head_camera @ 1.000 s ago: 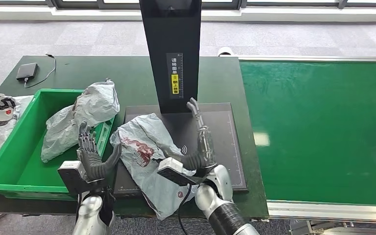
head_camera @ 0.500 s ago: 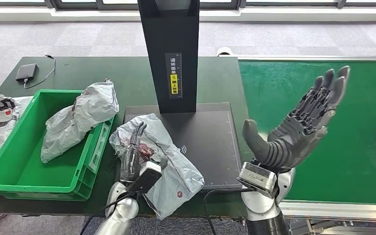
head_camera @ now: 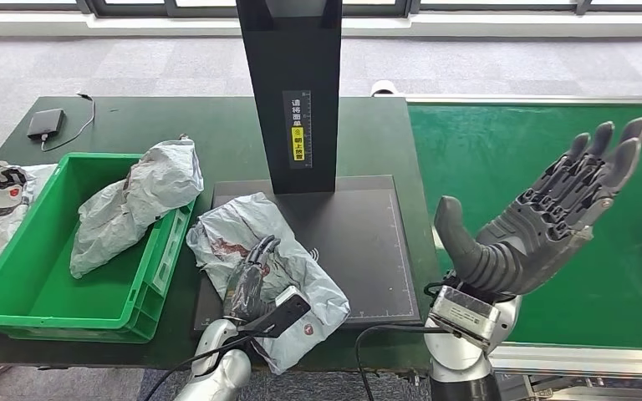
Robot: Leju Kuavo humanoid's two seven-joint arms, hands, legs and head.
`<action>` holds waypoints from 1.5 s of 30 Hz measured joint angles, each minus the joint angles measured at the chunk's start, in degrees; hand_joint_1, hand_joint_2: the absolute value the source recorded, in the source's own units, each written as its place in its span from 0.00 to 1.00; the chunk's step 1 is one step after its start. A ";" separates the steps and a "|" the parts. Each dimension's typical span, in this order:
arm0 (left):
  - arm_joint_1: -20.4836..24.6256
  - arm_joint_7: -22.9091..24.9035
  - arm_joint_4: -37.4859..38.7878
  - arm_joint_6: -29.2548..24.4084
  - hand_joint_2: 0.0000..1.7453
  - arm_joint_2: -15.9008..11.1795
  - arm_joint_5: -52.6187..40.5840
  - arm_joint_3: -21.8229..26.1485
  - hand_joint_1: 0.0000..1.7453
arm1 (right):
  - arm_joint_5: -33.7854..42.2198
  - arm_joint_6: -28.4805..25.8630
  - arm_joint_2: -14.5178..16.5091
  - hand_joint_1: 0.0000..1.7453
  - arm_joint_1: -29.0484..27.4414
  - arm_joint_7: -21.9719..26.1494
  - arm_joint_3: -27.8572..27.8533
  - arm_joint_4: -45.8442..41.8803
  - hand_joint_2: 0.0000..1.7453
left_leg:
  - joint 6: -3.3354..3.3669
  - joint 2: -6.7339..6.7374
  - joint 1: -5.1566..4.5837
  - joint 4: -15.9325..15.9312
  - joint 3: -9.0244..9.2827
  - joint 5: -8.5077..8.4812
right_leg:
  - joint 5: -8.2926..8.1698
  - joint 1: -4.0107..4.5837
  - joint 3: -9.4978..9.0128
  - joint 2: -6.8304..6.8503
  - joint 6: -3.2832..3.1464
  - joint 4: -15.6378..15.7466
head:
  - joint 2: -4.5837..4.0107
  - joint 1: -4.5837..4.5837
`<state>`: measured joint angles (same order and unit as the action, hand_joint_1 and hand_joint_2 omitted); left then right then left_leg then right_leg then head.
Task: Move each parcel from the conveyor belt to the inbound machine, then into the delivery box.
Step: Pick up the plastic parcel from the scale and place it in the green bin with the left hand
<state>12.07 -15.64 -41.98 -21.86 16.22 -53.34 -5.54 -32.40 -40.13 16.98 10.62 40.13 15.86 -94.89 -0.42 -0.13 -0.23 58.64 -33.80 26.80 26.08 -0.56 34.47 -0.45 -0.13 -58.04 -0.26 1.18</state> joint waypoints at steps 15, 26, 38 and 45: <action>2.40 3.17 2.63 -0.94 1.00 0.36 -5.72 -0.02 1.00 | 0.16 0.07 -0.04 0.00 -0.40 0.00 -0.90 0.01 1.00 | 0.00 -0.02 0.00 -0.01 0.16 0.00 | 0.00 0.00 -0.18 0.03 0.00 0.00 | 0.02 0.00; 0.87 -6.35 -2.19 -14.61 1.00 0.90 0.02 3.43 1.00 | -0.61 0.07 -0.07 0.00 -0.46 0.00 -1.22 0.01 1.00 | 0.00 0.06 0.03 -0.01 0.11 0.00 | -0.03 0.03 -0.10 -0.07 -0.03 -0.02 | 0.01 -0.01; -5.73 -17.76 -58.11 -18.37 1.00 0.51 5.17 9.63 1.00 | 0.02 0.07 -0.09 0.00 -0.60 0.00 -2.04 0.01 1.00 | -0.06 0.19 0.10 -0.01 0.08 0.03 | -0.03 0.10 -0.02 -0.24 -0.07 -0.03 | 0.01 -0.02; -5.72 -23.86 -68.50 -18.37 1.00 0.39 14.63 14.20 1.00 | 0.51 0.07 -0.09 0.00 -0.69 0.00 -2.57 0.01 1.00 | -0.06 0.19 0.09 -0.01 0.14 0.02 | -0.03 0.09 -0.04 -0.24 -0.07 -0.02 | 0.01 -0.02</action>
<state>6.35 -39.50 -110.47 -40.23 16.61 -38.71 8.67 -31.89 -40.06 16.90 9.93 40.13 13.28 -94.88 -0.48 0.06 -0.14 58.63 -33.66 26.82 26.05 -0.47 34.43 -0.69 -0.20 -58.06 -0.25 1.16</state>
